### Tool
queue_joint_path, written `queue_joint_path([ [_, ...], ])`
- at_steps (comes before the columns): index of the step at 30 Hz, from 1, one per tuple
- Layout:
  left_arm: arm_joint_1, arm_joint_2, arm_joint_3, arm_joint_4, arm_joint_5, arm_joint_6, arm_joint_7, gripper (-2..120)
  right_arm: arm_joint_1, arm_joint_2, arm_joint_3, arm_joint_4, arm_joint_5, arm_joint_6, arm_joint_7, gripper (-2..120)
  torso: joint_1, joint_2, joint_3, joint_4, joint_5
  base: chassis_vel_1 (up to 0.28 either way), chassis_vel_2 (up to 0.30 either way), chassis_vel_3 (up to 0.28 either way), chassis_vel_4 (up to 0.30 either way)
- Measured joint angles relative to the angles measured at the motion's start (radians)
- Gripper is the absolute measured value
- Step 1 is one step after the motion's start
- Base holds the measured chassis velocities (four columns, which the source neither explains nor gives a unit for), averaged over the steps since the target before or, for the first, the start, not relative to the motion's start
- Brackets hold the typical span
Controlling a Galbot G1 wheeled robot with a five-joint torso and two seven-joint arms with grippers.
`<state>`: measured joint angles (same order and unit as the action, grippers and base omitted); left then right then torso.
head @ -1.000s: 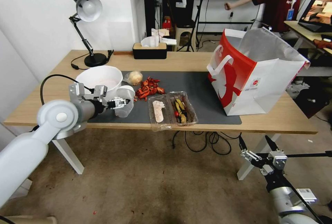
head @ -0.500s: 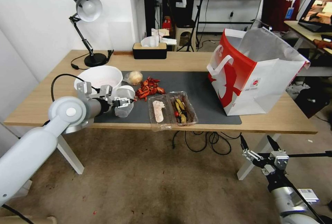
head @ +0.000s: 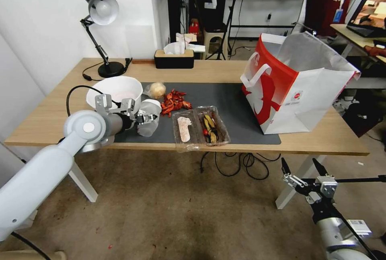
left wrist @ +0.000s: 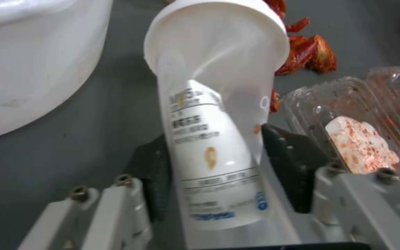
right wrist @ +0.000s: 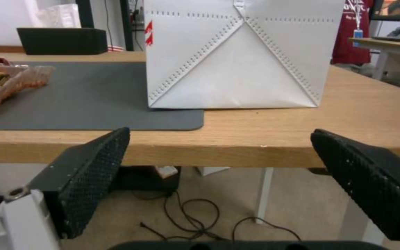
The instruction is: Pick up the trash from the table and place it into the takeout bag.
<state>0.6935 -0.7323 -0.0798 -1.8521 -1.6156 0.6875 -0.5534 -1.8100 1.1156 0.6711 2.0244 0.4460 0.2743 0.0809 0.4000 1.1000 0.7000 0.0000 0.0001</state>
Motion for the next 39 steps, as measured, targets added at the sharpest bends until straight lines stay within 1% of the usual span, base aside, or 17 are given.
queue_joint_path([
  [1, 0.004, -0.001, 0.000, -0.001, 0.000, -0.007, 0.002, 40, 0.001, -0.001, 0.000, 0.000, 0.000, -0.001, 0.005, 97, 0.000, 0.000, 0.000, 0.0000, -0.0002, 0.000, 0.000, 0.000, 0.000],
  [3, 0.005, -0.002, 0.000, -0.002, 0.000, -0.009, 0.002, 39, 0.001, -0.001, 0.001, 0.000, 0.000, -0.001, 0.007, 96, 0.000, 0.000, 0.000, 0.0000, -0.0003, 0.000, 0.000, 0.000, 0.000],
  [4, 0.008, -0.002, 0.000, -0.005, 0.000, -0.015, 0.004, 32, 0.001, -0.002, 0.001, 0.000, 0.000, -0.002, 0.012, 92, 0.000, 0.000, 0.000, 0.0000, -0.0001, 0.000, 0.000, 0.000, 0.000],
  [5, 0.010, -0.002, 0.000, -0.008, 0.000, -0.019, 0.005, 28, 0.002, -0.003, 0.002, 0.000, 0.000, -0.003, 0.014, 91, 0.000, 0.000, 0.000, 0.0001, 0.0000, 0.000, 0.000, 0.000, 0.000],
  [6, 0.010, -0.002, 0.000, -0.008, 0.000, -0.019, 0.005, 28, 0.002, -0.003, 0.002, 0.000, 0.000, -0.003, 0.014, 91, 0.000, 0.000, 0.000, 0.0001, 0.0000, 0.000, 0.000, 0.000, 0.000],
  [9, 0.011, 0.002, 0.000, -0.012, -0.003, -0.025, 0.008, 19, 0.002, -0.004, 0.004, 0.000, 0.001, -0.003, 0.018, 90, 0.000, 0.000, 0.000, 0.0000, -0.0001, 0.000, 0.000, 0.000, 0.000],
  [11, 0.011, 0.002, 0.000, -0.013, -0.003, -0.027, 0.008, 17, 0.002, -0.004, 0.004, 0.000, 0.001, -0.003, 0.018, 91, 0.000, 0.000, 0.000, 0.0000, -0.0001, 0.000, 0.000, 0.000, 0.000],
  [13, 0.017, 0.003, -0.001, -0.019, -0.004, -0.040, 0.009, 10, 0.003, -0.004, 0.003, 0.000, 0.001, -0.003, 0.018, 92, 0.000, 0.000, 0.000, -0.0001, -0.0001, 0.000, 0.000, 0.000, 0.000],
  [15, 0.021, 0.003, -0.003, -0.022, -0.004, -0.043, 0.009, 9, 0.004, -0.004, 0.002, 0.000, 0.001, -0.003, 0.018, 92, 0.000, 0.000, 0.000, -0.0001, -0.0002, 0.000, 0.000, 0.000, 0.000],
  [17, 0.043, 0.005, -0.019, -0.044, 0.013, -0.049, 0.021, 3, 0.004, -0.003, -0.003, 0.000, 0.001, -0.002, 0.018, 92, 0.000, 0.000, 0.000, -0.0002, -0.0001, 0.000, 0.000, 0.000, 0.000],
  [18, 0.043, 0.005, -0.019, -0.044, 0.013, -0.049, 0.021, 3, 0.004, -0.003, -0.003, 0.000, 0.001, -0.002, 0.018, 92, 0.000, 0.000, 0.000, -0.0002, -0.0001, 0.000, 0.000, 0.000, 0.000],
  [21, 0.081, 0.009, -0.055, -0.084, 0.042, -0.049, 0.042, 3, 0.004, -0.001, -0.008, 0.003, -0.001, -0.002, 0.017, 97, 0.000, 0.000, 0.000, 0.0001, -0.0002, 0.000, 0.000, 0.000, 0.000],
  [31, 0.127, 0.019, -0.116, -0.152, 0.064, -0.080, 0.074, 3, 0.003, 0.007, -0.015, 0.007, -0.016, -0.001, 0.016, 100, 0.000, 0.000, 0.000, 0.0001, -0.0002, 0.000, 0.000, 0.000, 0.000],
  [33, 0.127, 0.020, -0.119, -0.157, 0.066, -0.084, 0.077, 3, 0.003, 0.008, -0.016, 0.007, -0.017, -0.001, 0.016, 100, 0.000, 0.000, 0.000, 0.0000, -0.0002, 0.000, 0.000, 0.000, 0.000],
  [35, 0.115, 0.031, -0.128, -0.187, 0.077, -0.098, 0.095, 3, 0.002, 0.012, -0.020, 0.010, -0.022, 0.000, 0.015, 100, 0.000, 0.000, 0.000, 0.0000, -0.0003, 0.000, 0.000, 0.000, 0.000],
  [37, 0.107, 0.035, -0.130, -0.196, 0.079, -0.102, 0.100, 3, 0.002, 0.013, -0.021, 0.010, -0.023, 0.000, 0.015, 100, 0.000, 0.000, 0.000, 0.0000, -0.0001, 0.000, 0.000, 0.000, 0.000],
  [39, 0.060, 0.049, -0.125, -0.219, 0.097, -0.112, 0.123, 3, 0.002, 0.016, -0.025, 0.013, -0.030, 0.000, 0.014, 100, 0.000, 0.000, 0.000, 0.0002, -0.0003, 0.000, 0.000, 0.000, 0.000],
])
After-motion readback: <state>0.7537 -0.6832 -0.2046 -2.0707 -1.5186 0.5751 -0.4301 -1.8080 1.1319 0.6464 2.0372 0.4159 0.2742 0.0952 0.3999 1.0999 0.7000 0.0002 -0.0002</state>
